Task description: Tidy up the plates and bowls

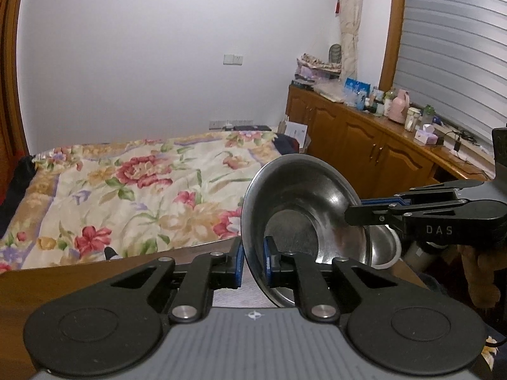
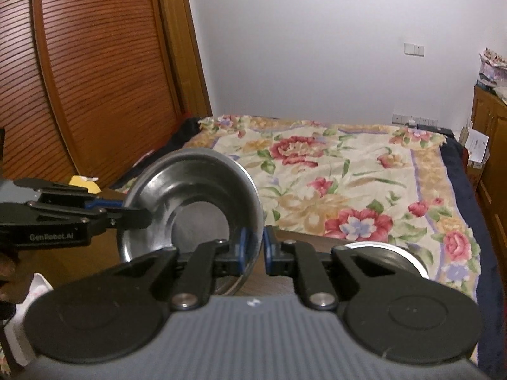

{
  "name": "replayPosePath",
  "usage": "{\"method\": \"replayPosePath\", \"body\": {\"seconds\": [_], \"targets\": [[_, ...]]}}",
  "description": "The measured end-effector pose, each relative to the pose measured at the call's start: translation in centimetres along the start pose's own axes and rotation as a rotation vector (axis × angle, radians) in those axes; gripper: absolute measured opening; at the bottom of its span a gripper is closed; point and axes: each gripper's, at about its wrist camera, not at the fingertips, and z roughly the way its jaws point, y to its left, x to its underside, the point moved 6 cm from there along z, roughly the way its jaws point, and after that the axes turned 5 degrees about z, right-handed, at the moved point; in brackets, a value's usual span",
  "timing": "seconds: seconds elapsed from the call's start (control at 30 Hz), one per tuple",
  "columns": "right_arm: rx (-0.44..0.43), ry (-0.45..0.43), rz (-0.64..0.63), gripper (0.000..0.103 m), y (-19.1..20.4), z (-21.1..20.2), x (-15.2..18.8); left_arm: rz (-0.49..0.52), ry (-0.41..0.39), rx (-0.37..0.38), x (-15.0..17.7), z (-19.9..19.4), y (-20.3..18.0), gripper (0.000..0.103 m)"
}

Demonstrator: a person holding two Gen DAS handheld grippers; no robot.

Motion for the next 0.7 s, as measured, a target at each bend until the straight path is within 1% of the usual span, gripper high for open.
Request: {"method": "replayPosePath", "body": {"seconds": [0.17, 0.33, 0.7], "targets": [[0.001, -0.023, -0.011, 0.013, 0.6, -1.6, -0.1, 0.006, -0.026, 0.006, 0.0, -2.0, -0.6, 0.011], [-0.003, -0.042, -0.014, 0.011, 1.1, -3.1, 0.2, 0.009, -0.034, 0.014, 0.8, -3.7, -1.3, 0.011], [-0.007, -0.041, -0.031, 0.011, 2.7, -5.7, 2.0, 0.012, -0.032, 0.033, 3.4, -7.3, -2.7, 0.01]]}}
